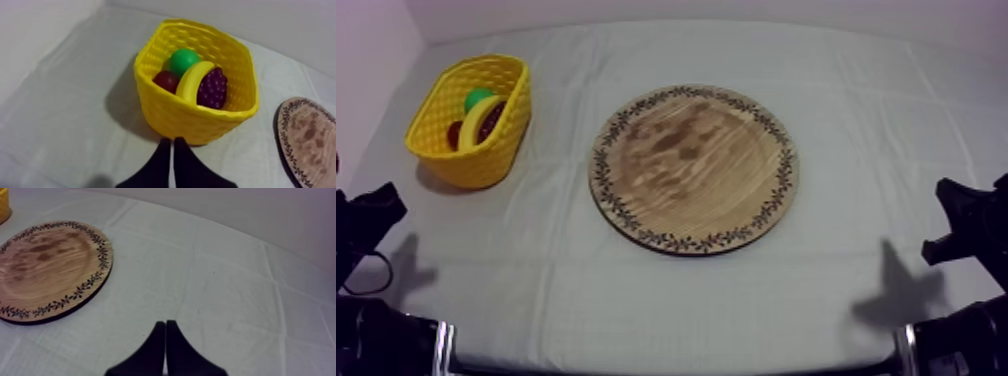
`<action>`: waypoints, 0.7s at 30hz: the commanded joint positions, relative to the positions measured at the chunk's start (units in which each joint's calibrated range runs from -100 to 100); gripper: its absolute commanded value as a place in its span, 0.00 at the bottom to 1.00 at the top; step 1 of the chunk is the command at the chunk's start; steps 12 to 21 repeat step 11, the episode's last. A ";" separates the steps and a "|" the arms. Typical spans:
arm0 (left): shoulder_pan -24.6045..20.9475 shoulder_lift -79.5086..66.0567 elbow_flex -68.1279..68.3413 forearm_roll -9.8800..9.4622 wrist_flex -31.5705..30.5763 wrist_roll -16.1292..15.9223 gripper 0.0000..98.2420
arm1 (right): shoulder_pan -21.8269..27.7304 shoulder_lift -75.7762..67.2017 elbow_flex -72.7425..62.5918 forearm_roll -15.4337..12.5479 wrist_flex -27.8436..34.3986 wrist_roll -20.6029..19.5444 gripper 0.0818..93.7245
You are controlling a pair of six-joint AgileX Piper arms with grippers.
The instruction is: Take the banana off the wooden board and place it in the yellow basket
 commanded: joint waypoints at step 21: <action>-1.50 -8.03 2.57 0.24 -3.05 5.36 0.00 | -0.08 0.00 0.05 -0.02 -0.03 -0.01 0.00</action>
